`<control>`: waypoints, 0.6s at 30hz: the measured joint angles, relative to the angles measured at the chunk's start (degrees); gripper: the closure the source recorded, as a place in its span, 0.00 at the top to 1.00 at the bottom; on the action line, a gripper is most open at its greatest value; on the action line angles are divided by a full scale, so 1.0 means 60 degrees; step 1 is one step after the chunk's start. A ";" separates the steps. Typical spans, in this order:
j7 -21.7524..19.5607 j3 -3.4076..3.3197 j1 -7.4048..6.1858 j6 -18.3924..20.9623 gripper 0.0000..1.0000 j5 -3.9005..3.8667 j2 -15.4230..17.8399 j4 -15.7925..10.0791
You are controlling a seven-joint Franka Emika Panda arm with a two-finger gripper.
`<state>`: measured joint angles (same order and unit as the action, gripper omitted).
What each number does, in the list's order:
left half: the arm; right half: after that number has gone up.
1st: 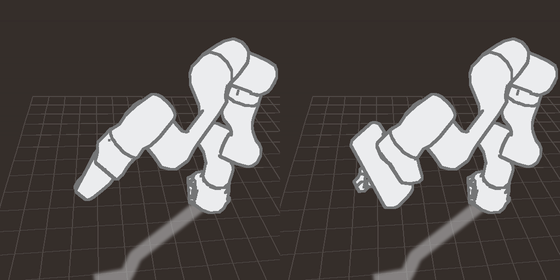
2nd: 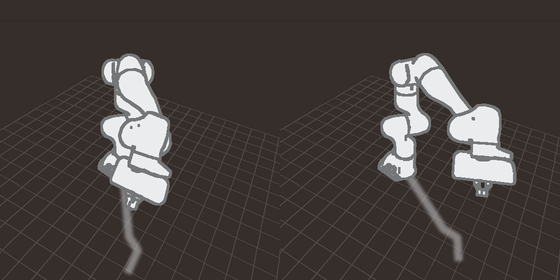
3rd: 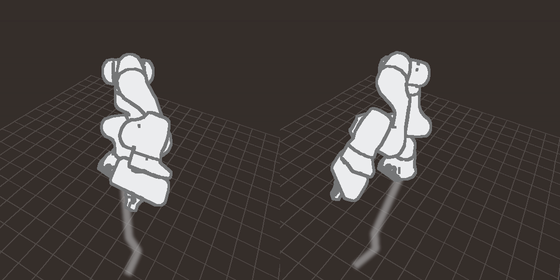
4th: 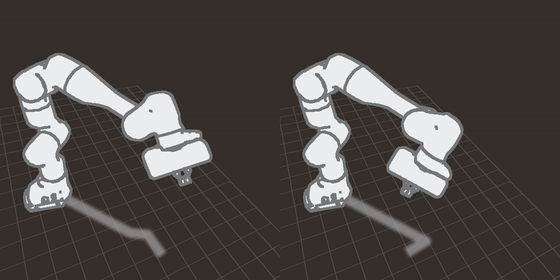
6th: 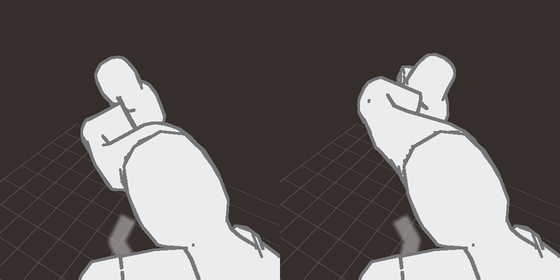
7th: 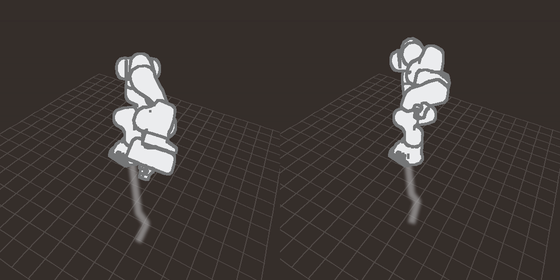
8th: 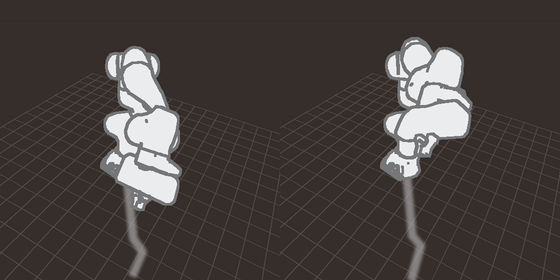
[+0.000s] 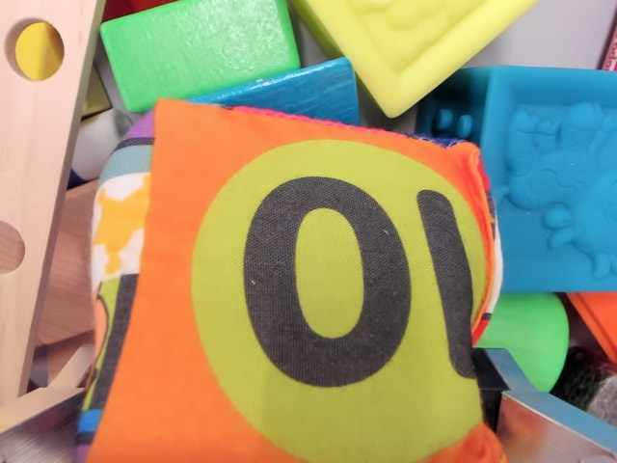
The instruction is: Pick an object from the bin
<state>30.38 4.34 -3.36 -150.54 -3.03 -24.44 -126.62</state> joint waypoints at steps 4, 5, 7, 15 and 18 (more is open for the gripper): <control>0.0000 0.0000 0.0000 0.0000 0.00 0.0000 0.0000 0.0000; 0.0000 0.0000 0.0000 0.0000 0.00 0.0000 0.0000 0.0000; 0.0000 0.0000 0.0000 0.0000 0.00 0.0000 0.0000 0.0000; 0.0002 0.0000 0.0000 0.0021 0.00 0.0000 0.0024 -0.0001; 0.0004 0.0000 0.0000 0.0082 0.00 0.0001 0.0104 -0.0006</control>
<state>30.41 4.35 -3.36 -150.05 -3.03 -23.82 -126.66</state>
